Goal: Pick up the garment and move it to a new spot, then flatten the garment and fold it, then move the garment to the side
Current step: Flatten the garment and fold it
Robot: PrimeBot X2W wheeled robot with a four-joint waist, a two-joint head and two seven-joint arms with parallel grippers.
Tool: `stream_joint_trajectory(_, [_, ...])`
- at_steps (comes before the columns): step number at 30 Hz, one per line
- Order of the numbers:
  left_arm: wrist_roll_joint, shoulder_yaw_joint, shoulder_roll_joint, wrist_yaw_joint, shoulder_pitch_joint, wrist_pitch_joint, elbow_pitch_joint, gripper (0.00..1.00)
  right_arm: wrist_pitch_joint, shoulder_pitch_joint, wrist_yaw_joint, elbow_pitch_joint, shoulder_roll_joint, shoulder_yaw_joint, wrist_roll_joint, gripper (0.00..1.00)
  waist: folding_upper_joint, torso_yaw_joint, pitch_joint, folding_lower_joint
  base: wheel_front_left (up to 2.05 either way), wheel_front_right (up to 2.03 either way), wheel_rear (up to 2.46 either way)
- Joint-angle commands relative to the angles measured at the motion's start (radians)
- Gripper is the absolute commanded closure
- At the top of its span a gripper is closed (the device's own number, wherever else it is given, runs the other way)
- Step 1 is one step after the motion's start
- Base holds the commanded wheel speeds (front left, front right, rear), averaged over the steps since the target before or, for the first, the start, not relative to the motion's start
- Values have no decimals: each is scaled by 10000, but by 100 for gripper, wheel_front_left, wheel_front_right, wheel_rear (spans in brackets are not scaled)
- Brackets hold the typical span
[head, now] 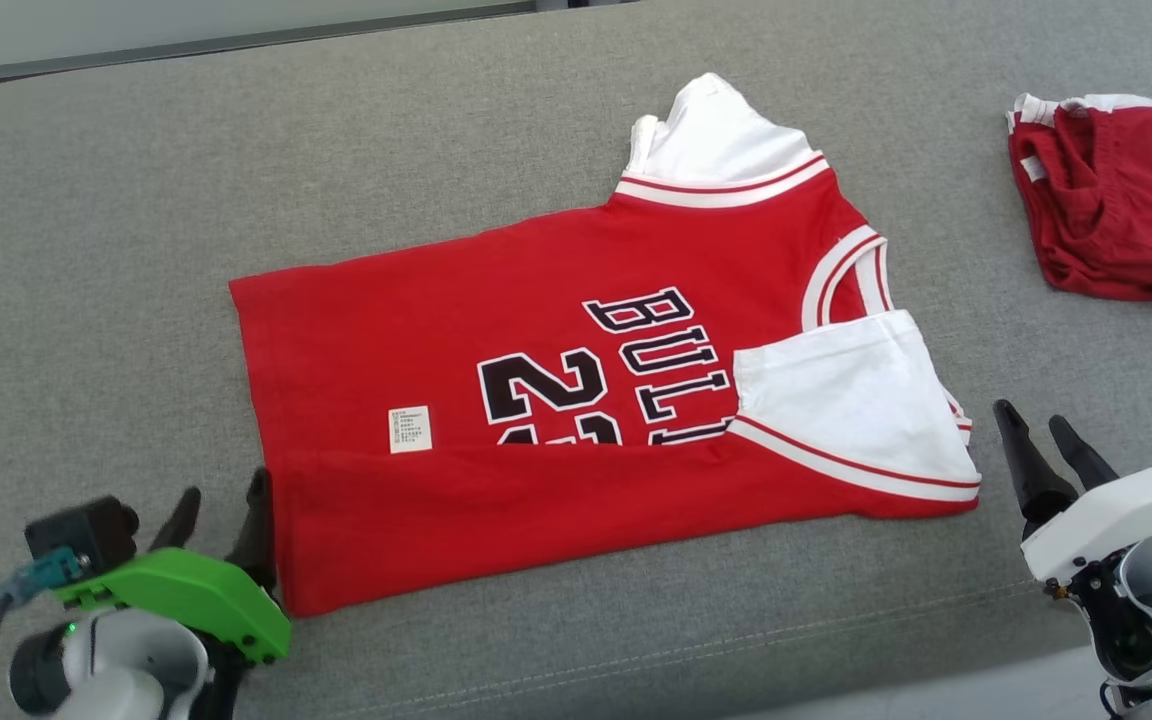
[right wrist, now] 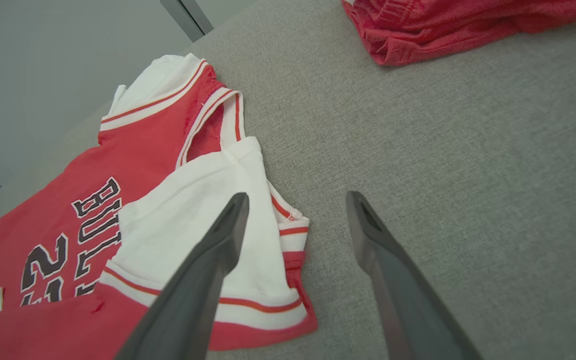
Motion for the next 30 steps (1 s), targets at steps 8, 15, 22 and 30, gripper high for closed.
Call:
stream_joint_trajectory(8, [657,-86,1185,-241,-2618,1440,396,0,470,-519,-2,-1624,-146,128,-208,0,0,-627,963,0,0,0,0])
stream_joint_trajectory(15, [994,-297,1404,-466,-4031,2067,1304,0,560,-933,-2,-2302,-105,459,-178,0,0,-944,1734,0,0,0,0])
stream_joint_trajectory(22, [1465,-623,1496,-737,-5206,2341,2346,0,475,-1246,-2,-2516,-167,776,-79,0,0,-1143,2315,0,0,0,0])
stream_joint_trajectory(30, [1606,-855,1436,-976,-5670,2486,3112,0,345,-1456,-2,-2416,-249,951,-32,0,0,-1181,2431,0,0,0,0])
